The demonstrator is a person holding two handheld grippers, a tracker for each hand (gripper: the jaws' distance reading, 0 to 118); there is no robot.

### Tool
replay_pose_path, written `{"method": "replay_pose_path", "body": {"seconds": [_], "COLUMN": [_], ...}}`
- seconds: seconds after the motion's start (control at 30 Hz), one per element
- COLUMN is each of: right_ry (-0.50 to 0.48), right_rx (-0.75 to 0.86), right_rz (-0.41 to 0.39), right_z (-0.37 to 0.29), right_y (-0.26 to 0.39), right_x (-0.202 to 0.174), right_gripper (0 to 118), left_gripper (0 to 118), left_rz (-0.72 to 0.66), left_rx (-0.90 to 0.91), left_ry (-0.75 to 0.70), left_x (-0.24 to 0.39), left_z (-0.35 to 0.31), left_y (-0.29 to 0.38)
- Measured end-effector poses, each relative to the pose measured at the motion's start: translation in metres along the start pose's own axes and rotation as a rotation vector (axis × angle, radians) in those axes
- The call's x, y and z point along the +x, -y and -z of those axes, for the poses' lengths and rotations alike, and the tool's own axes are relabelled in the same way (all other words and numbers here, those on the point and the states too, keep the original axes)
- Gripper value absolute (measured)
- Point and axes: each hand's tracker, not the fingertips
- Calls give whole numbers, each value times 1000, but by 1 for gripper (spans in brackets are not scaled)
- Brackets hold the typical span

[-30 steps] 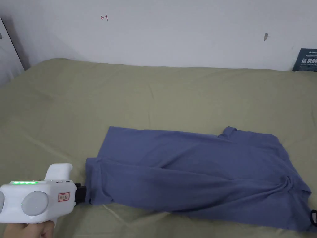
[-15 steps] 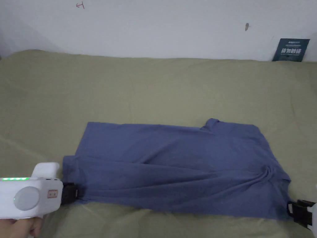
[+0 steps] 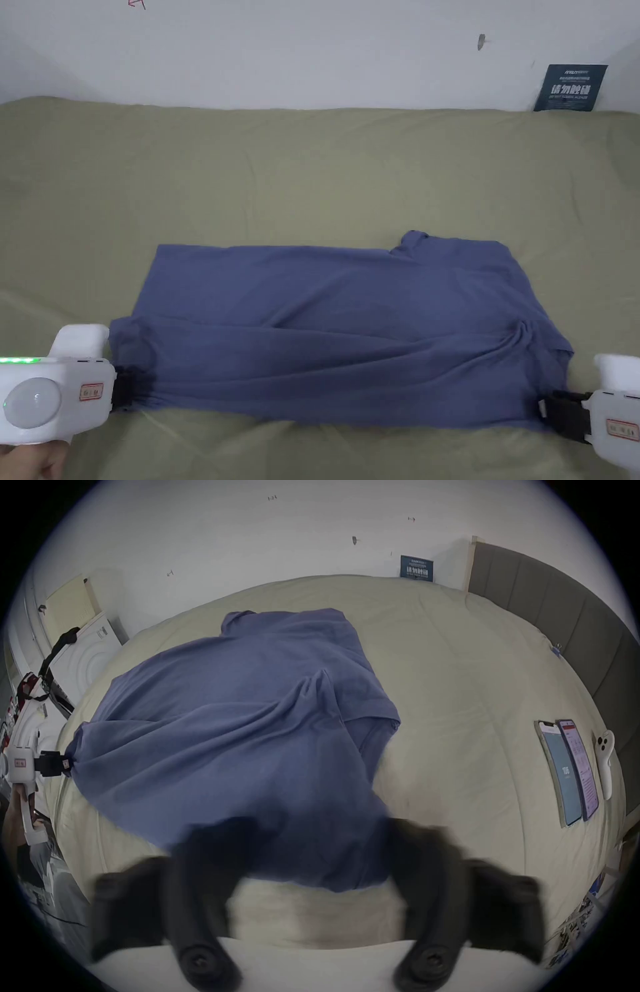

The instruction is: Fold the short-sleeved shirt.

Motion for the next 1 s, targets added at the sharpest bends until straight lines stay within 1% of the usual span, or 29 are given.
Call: {"method": "replay_pose_path", "body": {"seconds": [0.03, 0.07, 0.1, 0.17, 0.37, 0.43, 0.5, 0.63, 0.8, 0.9, 0.93, 0.97, 1.0], "right_ry": [-52, -63, -34, -27, -42, -42, -64, -57, -63, -67, -59, -30, -1], "right_rx": [6, -4, -1, 13, 53, 53, 44, 21, -6, 12, 28, 63, 104], "right_rz": [20, 35, 20, -2, 8, 1, 17, 2, 25, 54, 57, 49, 37], "right_z": [-4, -5, -8, -17, -59, -78, -93, -118, -129, -127, -129, -132, -135], "right_y": [0, -1, -1, 1, 13, 28, 47, 91, 126, 127, 126, 124, 120], "right_x": [1, 0, -3, -5, -2, 1, 2, -1, 2, 2, 1, -1, -1], "right_gripper": [17, 14, 13, 12, 12, 12, 12, 12, 12, 13, 25, 66, 103], "left_gripper": [3, 3, 3, 3, 3, 3, 3, 3, 3, 3, 5, 28, 67], "left_rz": [-16, -31, -38, -44, -54, -52, -40, -40, -51, -50, -55, -61, -66], "left_rx": [-1, -5, -2, -3, 13, 14, 13, -12, -46, -35, -28, -22, -24], "left_ry": [7, 14, 15, 19, 33, 40, 38, 33, 31, 43, 49, 52, 40], "left_x": [-2, -3, -4, -6, -8, -8, -7, -8, -14, -15, -16, -17, -18], "left_z": [-1, -2, -4, -8, -44, -62, -80, -106, -120, -119, -119, -120, -123], "left_y": [1, 1, 1, 2, 18, 33, 53, 95, 125, 130, 129, 128, 126]}}
